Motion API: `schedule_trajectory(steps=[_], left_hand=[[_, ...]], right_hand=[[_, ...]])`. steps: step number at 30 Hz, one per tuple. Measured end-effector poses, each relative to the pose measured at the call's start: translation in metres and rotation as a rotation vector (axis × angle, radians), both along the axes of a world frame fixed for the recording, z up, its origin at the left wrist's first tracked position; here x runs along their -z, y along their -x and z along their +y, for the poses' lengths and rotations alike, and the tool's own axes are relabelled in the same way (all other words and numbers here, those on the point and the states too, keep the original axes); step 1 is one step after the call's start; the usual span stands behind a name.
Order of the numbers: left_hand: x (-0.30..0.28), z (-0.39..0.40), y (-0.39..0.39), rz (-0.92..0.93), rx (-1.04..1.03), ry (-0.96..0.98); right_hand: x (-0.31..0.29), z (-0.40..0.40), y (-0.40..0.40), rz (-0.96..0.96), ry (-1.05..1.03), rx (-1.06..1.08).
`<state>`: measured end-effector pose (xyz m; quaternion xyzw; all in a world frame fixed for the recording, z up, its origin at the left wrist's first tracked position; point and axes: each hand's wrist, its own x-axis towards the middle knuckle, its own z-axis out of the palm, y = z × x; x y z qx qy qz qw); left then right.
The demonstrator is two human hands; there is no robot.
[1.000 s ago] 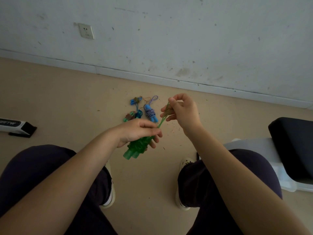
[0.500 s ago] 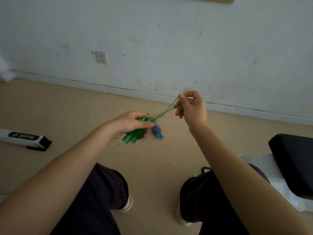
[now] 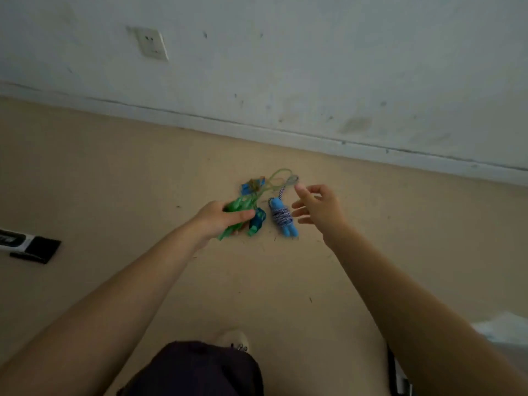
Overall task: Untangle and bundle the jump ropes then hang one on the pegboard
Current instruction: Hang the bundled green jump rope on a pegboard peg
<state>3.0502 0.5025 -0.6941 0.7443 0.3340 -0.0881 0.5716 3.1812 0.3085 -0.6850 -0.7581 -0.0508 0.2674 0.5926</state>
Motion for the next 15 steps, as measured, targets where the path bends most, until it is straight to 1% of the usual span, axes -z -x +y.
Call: schedule_trajectory(steps=[2,4,6,7,11,13,15], left_hand=[[0.063,0.017,-0.022,0.052,-0.108,0.078],[0.115,0.028,-0.039,0.094,-0.246,0.118],[0.155,0.038,-0.052,0.140,-0.360,0.124],[0.171,0.043,-0.058,0.158,-0.384,0.128],[0.215,0.057,-0.075,0.205,-0.336,0.141],[0.230,0.061,-0.081,0.217,-0.319,0.111],[0.242,0.067,-0.086,0.209,-0.333,0.090]], right_hand=[[0.070,0.013,-0.023,0.101,0.123,-0.040],[0.127,0.026,-0.036,0.188,0.209,-0.123],[0.166,0.041,-0.044,0.220,0.280,-0.225],[0.181,0.050,-0.046,0.236,0.297,-0.260],[0.224,0.088,-0.047,0.414,0.270,-0.287],[0.244,0.104,-0.049,0.445,0.254,-0.283],[0.260,0.119,-0.052,0.488,0.199,-0.226]])
